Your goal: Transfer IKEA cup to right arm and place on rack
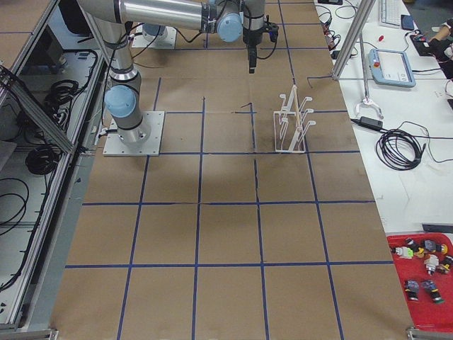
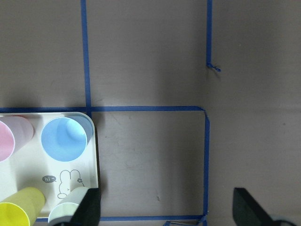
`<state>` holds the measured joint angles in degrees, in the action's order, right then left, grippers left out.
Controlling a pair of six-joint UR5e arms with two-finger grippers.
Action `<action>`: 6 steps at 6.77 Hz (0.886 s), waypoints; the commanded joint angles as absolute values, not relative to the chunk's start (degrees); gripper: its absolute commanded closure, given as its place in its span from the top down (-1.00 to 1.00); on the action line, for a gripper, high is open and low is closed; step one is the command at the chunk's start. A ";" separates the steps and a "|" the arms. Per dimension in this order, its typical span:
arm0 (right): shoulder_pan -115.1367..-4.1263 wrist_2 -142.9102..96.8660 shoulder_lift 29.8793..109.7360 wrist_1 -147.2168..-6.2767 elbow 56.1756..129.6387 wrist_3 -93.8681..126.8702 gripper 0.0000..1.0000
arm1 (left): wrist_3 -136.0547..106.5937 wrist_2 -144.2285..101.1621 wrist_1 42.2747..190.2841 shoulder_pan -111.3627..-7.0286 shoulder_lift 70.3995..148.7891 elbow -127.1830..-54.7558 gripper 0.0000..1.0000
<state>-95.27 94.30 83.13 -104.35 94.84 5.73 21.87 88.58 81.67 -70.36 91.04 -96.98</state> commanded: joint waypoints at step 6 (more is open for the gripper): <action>-95.80 91.26 87.96 -156.95 108.87 36.95 1.00 | 29.62 87.89 59.62 -63.90 97.98 -110.38 0.99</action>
<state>-95.65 93.24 85.94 -151.22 106.05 31.00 29.77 88.06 63.89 -63.89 95.97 -108.54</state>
